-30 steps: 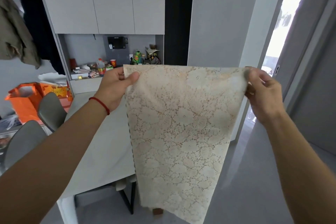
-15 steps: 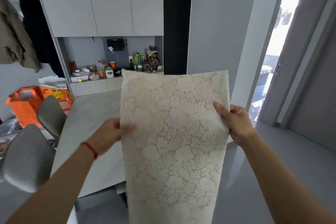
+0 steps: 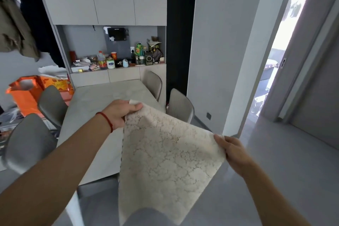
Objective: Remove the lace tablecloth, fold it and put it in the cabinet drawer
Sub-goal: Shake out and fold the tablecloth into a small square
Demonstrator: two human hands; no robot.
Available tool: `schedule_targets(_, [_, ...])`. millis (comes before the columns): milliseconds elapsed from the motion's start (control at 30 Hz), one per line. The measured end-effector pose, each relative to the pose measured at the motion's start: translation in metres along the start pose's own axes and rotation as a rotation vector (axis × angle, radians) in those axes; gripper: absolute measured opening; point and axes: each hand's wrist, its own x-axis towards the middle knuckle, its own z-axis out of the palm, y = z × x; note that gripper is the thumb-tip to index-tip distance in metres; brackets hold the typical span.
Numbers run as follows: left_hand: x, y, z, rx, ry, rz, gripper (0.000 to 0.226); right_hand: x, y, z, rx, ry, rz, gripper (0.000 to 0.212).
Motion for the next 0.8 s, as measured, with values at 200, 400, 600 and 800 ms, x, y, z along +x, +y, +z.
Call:
schedule_targets(200, [-0.017,-0.052,-0.034,0.2,-0.2,0.025,0.042,0.012,-0.019,0.007,0.232,0.006,0.109,0.043])
schedule_targets(400, [-0.024,-0.096,-0.029,-0.067,-0.042,-0.049,0.028,0.008,-0.035,-0.012,0.235,-0.352,0.047,0.058])
schedule_targets(600, [-0.019,-0.053,-0.016,-0.079,-0.088,-0.099,0.032,-0.006,0.002,0.006,-0.061,-0.076,0.041,0.045])
schedule_targets(800, [-0.034,-0.067,-0.049,-0.044,-0.274,-0.002,0.031,-0.003,-0.019,0.01,0.181,-0.125,0.095,0.035])
